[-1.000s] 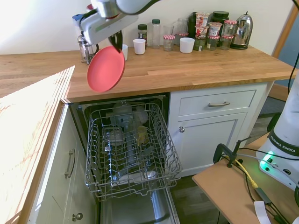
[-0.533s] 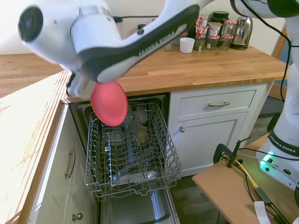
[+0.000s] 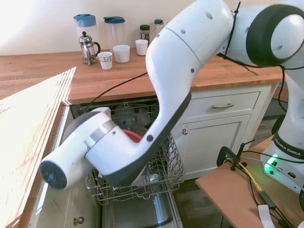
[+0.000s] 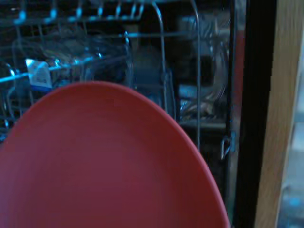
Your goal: Put the plate in the dishwasher
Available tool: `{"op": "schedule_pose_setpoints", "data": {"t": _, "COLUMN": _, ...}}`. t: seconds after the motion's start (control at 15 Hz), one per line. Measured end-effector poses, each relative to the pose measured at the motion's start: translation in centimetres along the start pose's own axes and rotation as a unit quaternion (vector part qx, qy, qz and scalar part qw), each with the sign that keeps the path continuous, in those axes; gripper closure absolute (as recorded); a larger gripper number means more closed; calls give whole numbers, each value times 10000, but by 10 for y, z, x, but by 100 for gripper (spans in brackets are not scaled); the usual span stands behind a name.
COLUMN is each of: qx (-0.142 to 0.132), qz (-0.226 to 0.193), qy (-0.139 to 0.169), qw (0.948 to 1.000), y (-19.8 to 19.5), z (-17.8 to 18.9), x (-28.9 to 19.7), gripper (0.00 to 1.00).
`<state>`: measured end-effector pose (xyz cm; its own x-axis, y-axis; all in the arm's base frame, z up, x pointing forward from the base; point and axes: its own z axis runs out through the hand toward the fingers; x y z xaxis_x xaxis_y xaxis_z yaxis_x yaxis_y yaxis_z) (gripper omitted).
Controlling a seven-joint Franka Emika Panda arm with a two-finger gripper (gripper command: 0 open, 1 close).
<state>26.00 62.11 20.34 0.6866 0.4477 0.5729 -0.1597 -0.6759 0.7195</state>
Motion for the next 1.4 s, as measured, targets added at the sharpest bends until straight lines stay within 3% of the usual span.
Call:
{"op": "schedule_pose_setpoints", "data": {"t": 0.13, "qx": -58, "qz": -542, "qy": 459, "qw": 9975, "y": -20, "z": -13, "x": -1, "gripper": 100}}
{"op": "schedule_pose_setpoints", "data": {"t": 0.27, "qx": -217, "qz": -1068, "qy": 713, "qw": 9915, "y": -36, "z": -6, "x": 3, "gripper": 100}}
{"op": "schedule_pose_setpoints", "data": {"t": 0.73, "qx": -315, "qz": -1697, "qy": 266, "qw": 9846, "y": -66, "z": 22, "x": -6, "gripper": 100}}
{"op": "schedule_pose_setpoints", "data": {"t": 0.8, "qx": -298, "qz": -1783, "qy": 136, "qw": 9834, "y": -67, "z": 23, "x": -10, "gripper": 0}}
{"op": "schedule_pose_setpoints", "data": {"t": 1.2, "qx": -134, "qz": -2298, "qy": -736, "qw": 9704, "y": -71, "z": 20, "x": -20, "gripper": 0}}
{"op": "schedule_pose_setpoints", "data": {"t": 1.4, "qx": 57, "qz": -2620, "qy": -1252, "qw": 9569, "y": -71, "z": 20, "x": -17, "gripper": 0}}
